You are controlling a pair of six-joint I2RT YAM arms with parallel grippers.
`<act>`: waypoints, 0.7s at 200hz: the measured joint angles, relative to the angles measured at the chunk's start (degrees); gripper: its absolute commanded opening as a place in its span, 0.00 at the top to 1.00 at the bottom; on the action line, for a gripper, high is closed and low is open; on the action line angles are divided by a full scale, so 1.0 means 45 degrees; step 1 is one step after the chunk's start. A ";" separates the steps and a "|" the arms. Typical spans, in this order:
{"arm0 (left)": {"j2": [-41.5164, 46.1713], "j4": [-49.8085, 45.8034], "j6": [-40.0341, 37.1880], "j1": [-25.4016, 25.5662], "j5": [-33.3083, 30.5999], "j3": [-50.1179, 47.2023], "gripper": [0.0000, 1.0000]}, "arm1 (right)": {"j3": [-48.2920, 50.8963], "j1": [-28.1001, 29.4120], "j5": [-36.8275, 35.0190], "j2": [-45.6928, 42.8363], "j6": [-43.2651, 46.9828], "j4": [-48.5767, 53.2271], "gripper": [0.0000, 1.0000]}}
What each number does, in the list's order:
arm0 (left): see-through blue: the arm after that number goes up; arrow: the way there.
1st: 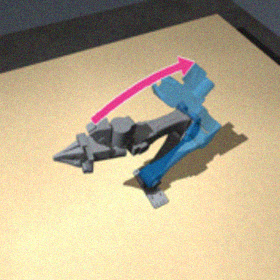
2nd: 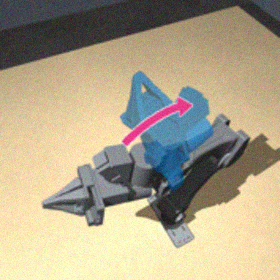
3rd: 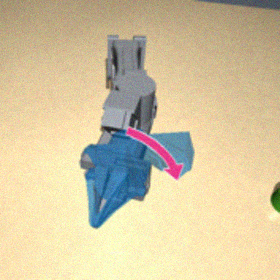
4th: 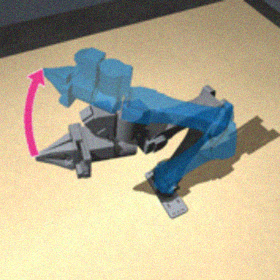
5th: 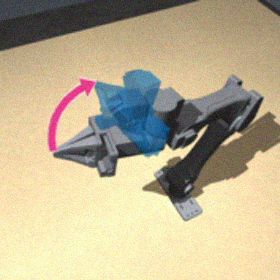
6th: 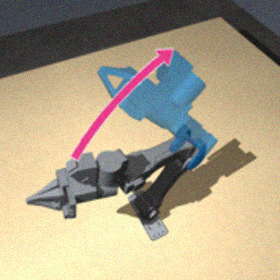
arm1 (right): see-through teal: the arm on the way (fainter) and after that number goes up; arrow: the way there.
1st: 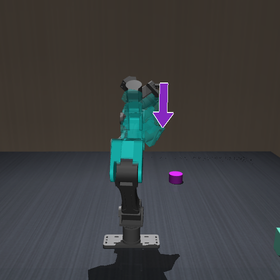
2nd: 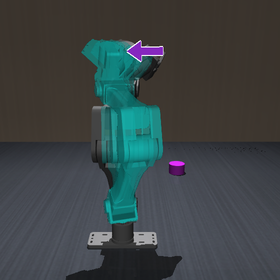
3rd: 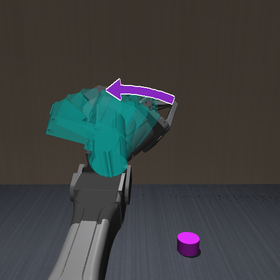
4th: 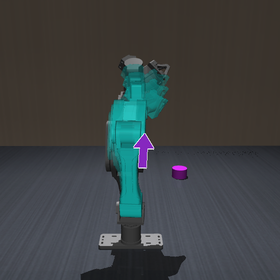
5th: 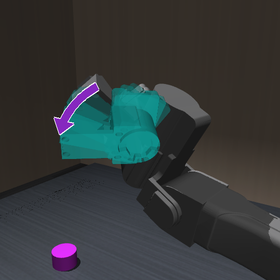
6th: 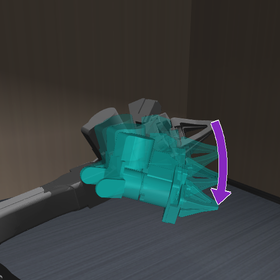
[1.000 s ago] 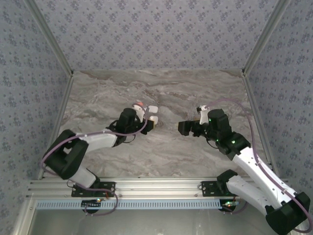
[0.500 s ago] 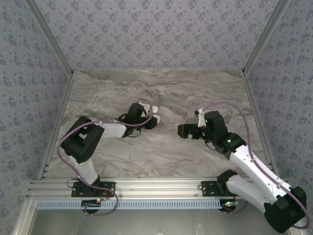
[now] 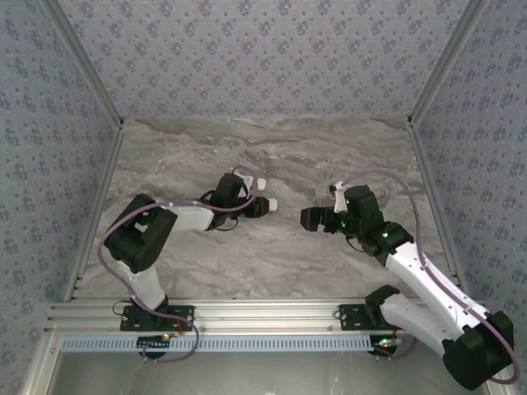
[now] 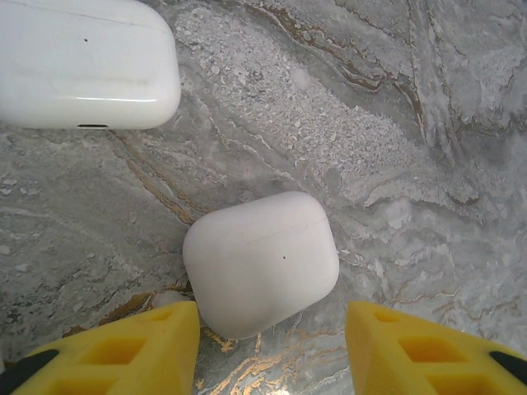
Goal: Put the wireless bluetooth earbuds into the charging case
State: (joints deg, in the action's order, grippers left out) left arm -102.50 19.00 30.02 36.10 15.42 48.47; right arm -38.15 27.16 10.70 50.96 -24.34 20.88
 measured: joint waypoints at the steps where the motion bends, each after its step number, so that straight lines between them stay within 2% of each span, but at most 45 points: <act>1: 0.0000 0.0000 -0.0005 0.0000 0.0000 0.0000 0.47 | 0.0000 -0.0005 0.0000 0.0000 0.0005 0.0000 0.00; 32: 0.0223 -0.0287 -0.0165 0.0000 -0.0068 0.0005 0.39 | -0.0005 -0.0282 -0.0019 0.0000 0.0287 0.0223 0.00; 53: 0.1103 -0.0476 -0.0369 0.0000 -0.0413 -0.0175 0.33 | -0.0146 -0.0597 -0.0204 -0.0005 0.0593 0.0520 0.00; 73: 0.2885 -0.0554 -0.0680 0.0000 -0.1073 -0.0874 0.26 | -0.0291 -0.1059 -0.0685 -0.0160 0.0967 0.0685 0.00; 101: 0.5683 -0.0695 -0.1234 0.0000 -0.2511 -0.1909 0.16 | -0.0238 -0.1991 -0.2317 -0.0641 0.1282 0.0699 0.00; 140: 0.9243 -0.1404 -0.1909 -0.0471 -0.4935 -0.3507 0.05 | 0.1103 -0.4095 -0.4512 -0.1098 0.1530 -0.0505 0.00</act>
State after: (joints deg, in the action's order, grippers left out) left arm -60.90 12.69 21.43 33.98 -6.79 32.69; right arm -33.19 8.73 -9.61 46.02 -17.45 18.61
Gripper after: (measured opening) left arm 0.931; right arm 0.998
